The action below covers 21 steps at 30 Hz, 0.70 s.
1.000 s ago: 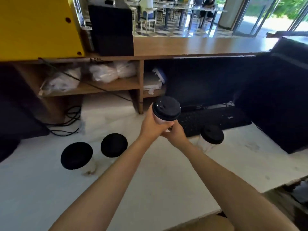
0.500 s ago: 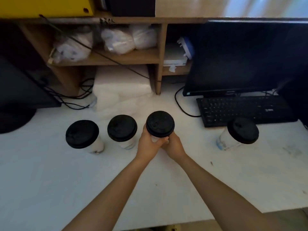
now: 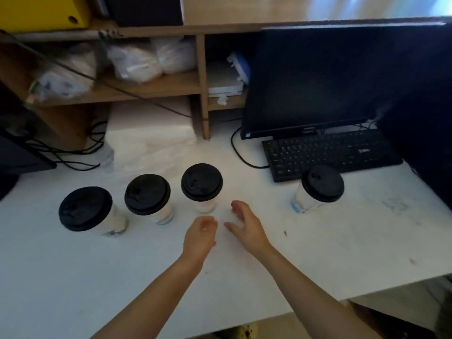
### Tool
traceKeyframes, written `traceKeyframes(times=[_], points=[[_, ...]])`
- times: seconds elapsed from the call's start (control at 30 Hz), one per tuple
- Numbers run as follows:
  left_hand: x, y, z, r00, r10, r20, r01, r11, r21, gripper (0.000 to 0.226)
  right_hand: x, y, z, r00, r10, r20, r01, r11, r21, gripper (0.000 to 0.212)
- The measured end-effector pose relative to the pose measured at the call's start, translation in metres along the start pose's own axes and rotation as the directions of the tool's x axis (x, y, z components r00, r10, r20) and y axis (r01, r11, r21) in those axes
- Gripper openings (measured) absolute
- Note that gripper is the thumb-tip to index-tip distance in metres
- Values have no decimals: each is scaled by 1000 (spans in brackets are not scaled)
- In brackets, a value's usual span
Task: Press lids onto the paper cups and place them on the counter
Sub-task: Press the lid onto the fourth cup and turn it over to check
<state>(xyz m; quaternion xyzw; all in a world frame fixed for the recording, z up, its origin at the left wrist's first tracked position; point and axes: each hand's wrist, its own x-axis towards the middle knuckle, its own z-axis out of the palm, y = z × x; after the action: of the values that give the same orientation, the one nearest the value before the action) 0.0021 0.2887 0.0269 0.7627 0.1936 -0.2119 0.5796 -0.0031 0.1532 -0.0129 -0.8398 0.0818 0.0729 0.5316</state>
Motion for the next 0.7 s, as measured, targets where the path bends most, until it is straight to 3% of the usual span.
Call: traceKeyframes(times=[0.07, 0.13, 0.2, 0.3, 0.4, 0.47, 0.53, 0.7], points=[[-10, 9, 20, 992, 59, 113, -63, 997, 32, 15, -24, 21, -25, 993, 67, -98, -66, 998, 13, 47], [-7, 23, 45, 950, 218, 222, -249, 960, 125, 23, -44, 38, -56, 960, 123, -251, -114, 992, 50, 38], [2, 39, 74, 884, 335, 326, -402, 900, 165, 42, -55, 49, -89, 892, 174, -417, -165, 985, 58, 38], [16, 64, 118, 796, 363, 485, -487, 859, 157, 77, -51, 60, -131, 820, 205, -534, -222, 974, 34, 56], [31, 84, 147, 693, 325, 644, -500, 860, 104, 97, -36, 60, -160, 863, 155, -481, -168, 986, 16, 75], [37, 93, 156, 643, 285, 711, -463, 884, 64, 98, -25, 52, -173, 915, 100, -390, -88, 995, 50, 80], [41, 96, 160, 650, 282, 706, -430, 902, 36, 92, -17, 45, -179, 944, 95, -317, -57, 990, 126, 82], [32, 92, 150, 685, 343, 643, -447, 895, -1, 84, -18, 37, -170, 941, 83, -327, -17, 979, 202, 76]])
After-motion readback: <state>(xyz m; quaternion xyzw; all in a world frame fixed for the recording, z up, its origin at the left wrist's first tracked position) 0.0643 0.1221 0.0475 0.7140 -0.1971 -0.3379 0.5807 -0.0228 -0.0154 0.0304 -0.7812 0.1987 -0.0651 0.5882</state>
